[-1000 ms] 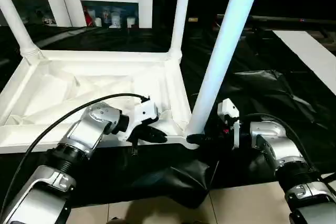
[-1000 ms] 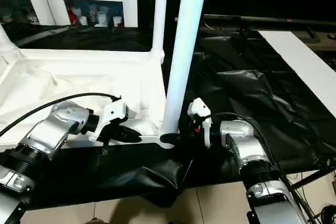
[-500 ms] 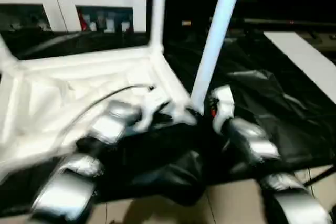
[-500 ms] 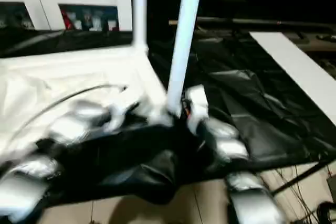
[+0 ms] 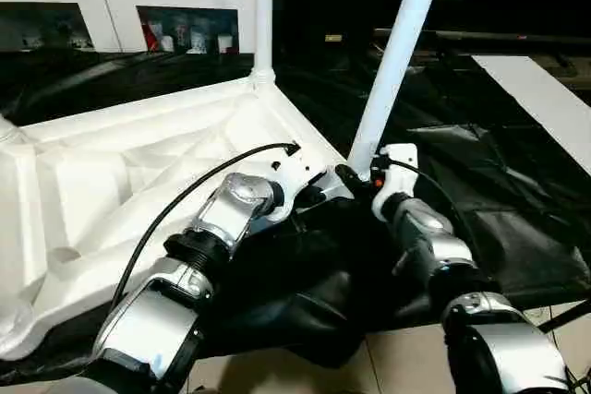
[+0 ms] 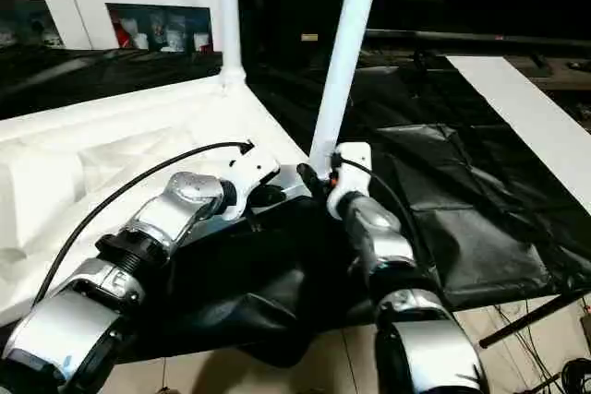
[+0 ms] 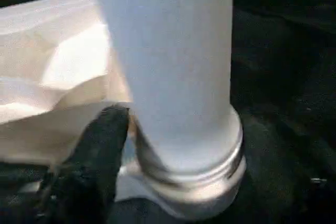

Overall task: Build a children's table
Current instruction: Rotate leg to tighten

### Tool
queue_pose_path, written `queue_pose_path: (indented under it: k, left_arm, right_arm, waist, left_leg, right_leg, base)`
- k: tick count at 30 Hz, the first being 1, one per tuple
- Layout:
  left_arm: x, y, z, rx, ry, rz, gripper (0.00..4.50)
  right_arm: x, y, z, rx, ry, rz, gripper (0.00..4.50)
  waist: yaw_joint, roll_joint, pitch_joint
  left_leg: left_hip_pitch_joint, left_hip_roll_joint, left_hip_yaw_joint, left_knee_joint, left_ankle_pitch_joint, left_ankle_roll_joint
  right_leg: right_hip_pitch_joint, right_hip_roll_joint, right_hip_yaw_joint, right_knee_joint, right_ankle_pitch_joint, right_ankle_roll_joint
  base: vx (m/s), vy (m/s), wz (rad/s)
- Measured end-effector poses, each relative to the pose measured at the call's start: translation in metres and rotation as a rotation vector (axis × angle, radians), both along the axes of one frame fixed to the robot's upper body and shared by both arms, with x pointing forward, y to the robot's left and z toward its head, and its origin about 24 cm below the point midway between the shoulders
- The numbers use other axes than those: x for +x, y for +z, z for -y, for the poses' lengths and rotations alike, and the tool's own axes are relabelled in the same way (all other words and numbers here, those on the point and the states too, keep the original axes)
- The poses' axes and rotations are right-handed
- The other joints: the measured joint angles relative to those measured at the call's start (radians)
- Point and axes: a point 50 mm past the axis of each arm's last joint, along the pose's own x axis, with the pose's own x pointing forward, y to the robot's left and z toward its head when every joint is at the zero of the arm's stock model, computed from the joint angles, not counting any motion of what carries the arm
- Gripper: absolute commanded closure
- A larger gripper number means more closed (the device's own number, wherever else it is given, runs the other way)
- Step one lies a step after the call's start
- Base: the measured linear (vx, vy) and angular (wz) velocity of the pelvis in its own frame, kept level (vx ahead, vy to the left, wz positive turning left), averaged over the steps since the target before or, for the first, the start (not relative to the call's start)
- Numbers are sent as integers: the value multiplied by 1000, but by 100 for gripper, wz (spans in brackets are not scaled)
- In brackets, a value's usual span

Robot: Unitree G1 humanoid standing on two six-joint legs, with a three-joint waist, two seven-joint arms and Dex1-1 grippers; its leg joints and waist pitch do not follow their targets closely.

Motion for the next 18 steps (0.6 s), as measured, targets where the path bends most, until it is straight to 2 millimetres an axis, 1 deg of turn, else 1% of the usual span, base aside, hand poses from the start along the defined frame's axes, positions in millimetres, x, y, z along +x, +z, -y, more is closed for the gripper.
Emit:
queue_pose_path:
  k: [1,3,5,7,10,12,13,15,18]
  left_arm:
    - [0,0,-2,1,-13,1,450]
    - [0,1,-6,4,-28,-4,450]
    - [-1,2,-9,9,-62,-12,450]
    - [-7,3,-14,14,-149,-17,450]
    - [-17,4,-28,7,-280,-55,450]
    - [-21,5,-36,23,-338,-66,450]
    - [-23,6,-41,26,-365,-76,450]
    - [-26,6,-42,28,-398,-91,450]
    - [-28,7,-40,31,-430,-96,450]
  right_arm:
    - [-2,1,6,-17,59,10,73]
    - [-3,6,11,-43,139,28,62]
    - [-4,12,20,-111,244,48,62]
    - [-14,13,38,-184,374,50,62]
    - [-30,8,59,-230,497,16,62]
    - [-38,8,59,-243,586,14,62]
    - [-41,9,56,-246,634,27,62]
    - [-42,9,49,-240,677,38,62]
    - [-42,11,37,-217,708,66,62]
  waist:
    - [0,-1,0]
    - [-3,-1,1]
    - [-1,0,1]
    - [3,0,1]
    - [9,0,1]
    - [9,0,1]
    - [9,0,1]
    - [10,1,1]
    - [17,1,1]
  left_leg:
    - [0,0,0,0,0,0]
    - [-1,0,0,0,0,0]
    - [-1,0,0,-1,0,0]
    - [-2,1,0,-2,-1,0]
    - [-3,1,1,-5,-1,1]
    - [-4,2,1,-5,-1,1]
    - [-3,2,1,-5,-1,1]
    - [-3,2,1,-4,-1,1]
    - [-3,1,1,-2,-1,1]
  right_leg:
    - [0,0,0,0,0,0]
    - [0,0,0,0,0,0]
    - [-1,0,-1,0,0,0]
    - [-1,0,-1,-1,-2,2]
    - [-3,0,-1,-1,-4,1]
    - [-4,1,-2,-1,-4,1]
    - [-4,1,-2,-1,-4,0]
    - [-4,1,-2,0,-4,0]
    - [-3,0,-1,0,-4,0]
  base:
    - [0,0,0]
    - [0,0,0]
    - [0,0,0]
    - [0,0,0]
    - [0,0,0]
    - [0,0,0]
    - [0,0,0]
    - [0,0,0]
    - [0,0,0]
